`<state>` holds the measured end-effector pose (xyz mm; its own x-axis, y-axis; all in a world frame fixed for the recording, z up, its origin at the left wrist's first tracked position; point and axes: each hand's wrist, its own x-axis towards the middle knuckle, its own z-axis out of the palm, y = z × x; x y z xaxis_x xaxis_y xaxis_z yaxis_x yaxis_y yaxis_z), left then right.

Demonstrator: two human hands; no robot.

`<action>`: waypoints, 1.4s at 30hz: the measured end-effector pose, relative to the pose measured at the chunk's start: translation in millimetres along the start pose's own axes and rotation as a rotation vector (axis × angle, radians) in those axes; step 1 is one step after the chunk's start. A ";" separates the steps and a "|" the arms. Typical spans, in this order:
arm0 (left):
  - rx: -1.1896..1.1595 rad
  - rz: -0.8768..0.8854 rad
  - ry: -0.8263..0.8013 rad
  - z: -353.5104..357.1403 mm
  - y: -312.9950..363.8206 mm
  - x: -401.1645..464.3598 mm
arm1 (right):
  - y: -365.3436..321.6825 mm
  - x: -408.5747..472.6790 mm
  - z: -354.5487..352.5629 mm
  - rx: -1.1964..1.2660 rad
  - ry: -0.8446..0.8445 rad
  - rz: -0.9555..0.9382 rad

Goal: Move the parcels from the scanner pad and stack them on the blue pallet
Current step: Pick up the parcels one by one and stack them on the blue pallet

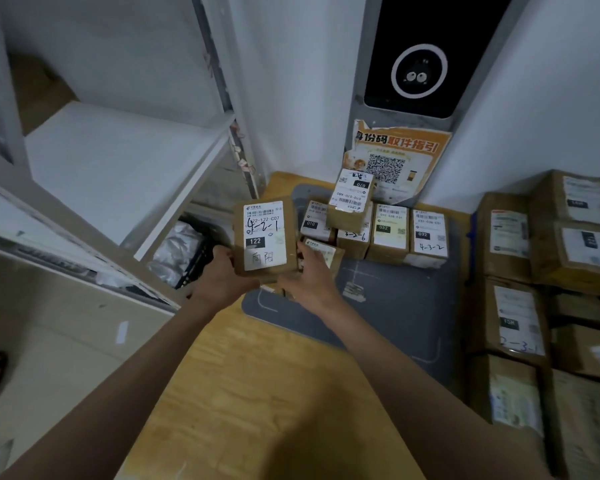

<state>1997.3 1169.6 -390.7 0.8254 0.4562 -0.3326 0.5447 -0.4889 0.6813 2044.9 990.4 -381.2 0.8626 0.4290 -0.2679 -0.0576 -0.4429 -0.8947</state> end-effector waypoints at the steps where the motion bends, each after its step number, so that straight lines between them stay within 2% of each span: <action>1: -0.013 0.027 -0.004 2.4 2.9 -8.9 | 0.2 -11.6 -5.9 0.037 0.024 0.005; 7: -0.057 0.200 -0.077 51.5 17.1 -78.7 | 26.9 -102.3 -42.5 0.183 0.190 0.035; 12: -0.051 0.301 -0.249 96.3 30.8 -125.5 | 54.8 -162.1 -76.3 0.107 0.282 0.098; 19: -0.020 0.411 -0.368 138.6 55.6 -165.0 | 81.9 -225.5 -110.4 0.083 0.388 0.266; 25: 0.035 0.500 -0.503 175.6 86.6 -196.7 | 100.7 -275.2 -138.3 0.048 0.462 0.300; 30: 0.071 0.518 -0.502 203.2 107.2 -228.7 | 118.9 -308.9 -167.7 0.077 0.477 0.314; 42: 0.102 0.489 -0.446 280.9 149.9 -325.2 | 181.6 -385.1 -252.7 0.098 0.389 0.270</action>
<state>1852.2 739.1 -363.7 0.9511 -0.1760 -0.2539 0.0859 -0.6388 0.7646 1829.2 545.8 -350.2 0.9333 -0.0252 -0.3583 -0.3360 -0.4136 -0.8462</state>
